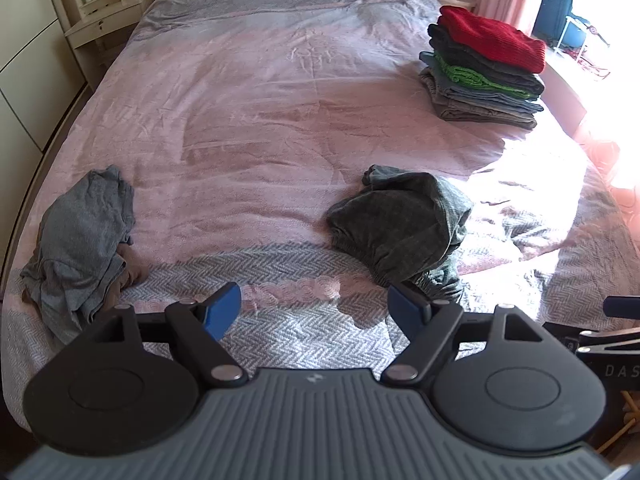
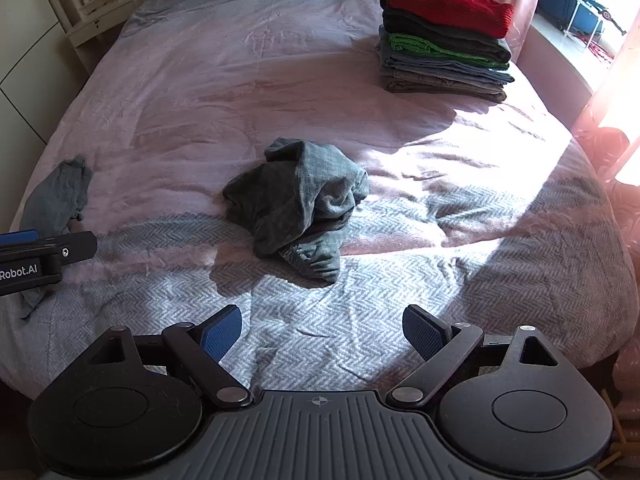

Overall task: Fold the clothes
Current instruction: 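Lower the shorts onto the bed and open the right gripper, then grasp the shorts with the right gripper while the left gripper grasps them too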

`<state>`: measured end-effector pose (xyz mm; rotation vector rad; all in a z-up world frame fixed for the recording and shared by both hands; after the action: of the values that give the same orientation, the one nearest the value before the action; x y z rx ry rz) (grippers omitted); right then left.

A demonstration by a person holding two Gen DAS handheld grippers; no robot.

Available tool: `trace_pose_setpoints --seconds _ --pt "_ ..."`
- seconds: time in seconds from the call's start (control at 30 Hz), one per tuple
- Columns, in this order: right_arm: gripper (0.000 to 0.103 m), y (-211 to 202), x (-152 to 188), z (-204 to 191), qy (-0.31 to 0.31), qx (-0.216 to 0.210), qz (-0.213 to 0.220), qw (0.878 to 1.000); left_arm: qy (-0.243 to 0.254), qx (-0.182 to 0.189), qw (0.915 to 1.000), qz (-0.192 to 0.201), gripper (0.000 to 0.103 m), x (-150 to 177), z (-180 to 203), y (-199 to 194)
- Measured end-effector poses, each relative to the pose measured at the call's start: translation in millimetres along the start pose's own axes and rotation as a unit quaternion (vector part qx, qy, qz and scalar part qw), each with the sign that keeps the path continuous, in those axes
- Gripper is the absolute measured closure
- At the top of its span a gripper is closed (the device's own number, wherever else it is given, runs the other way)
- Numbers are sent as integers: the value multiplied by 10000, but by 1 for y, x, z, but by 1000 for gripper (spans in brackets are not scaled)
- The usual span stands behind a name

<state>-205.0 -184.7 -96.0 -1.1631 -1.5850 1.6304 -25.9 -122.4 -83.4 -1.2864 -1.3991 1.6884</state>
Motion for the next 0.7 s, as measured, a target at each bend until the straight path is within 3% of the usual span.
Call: trace_pose_setpoints --seconds 0.37,0.7 --pt "13 9 -26 60 -531 -192 29 9984 -472 -208 9987 -33 25 -6 50 14" --pt "13 37 -23 88 -993 -239 -43 9948 -959 -454 9931 -507 25 20 50 42"
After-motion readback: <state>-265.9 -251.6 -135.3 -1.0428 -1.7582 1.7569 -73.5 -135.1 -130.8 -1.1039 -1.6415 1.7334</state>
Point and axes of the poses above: each gripper's, at about its wrist camera, not at the fingertips, and y roughly the way its jaws point, z to its right, x to its underside, the point moved 1 cm from there along y, roughly the way its jaws point, and after that the axes turned 13 degrees about -z, right-handed, at the moved point
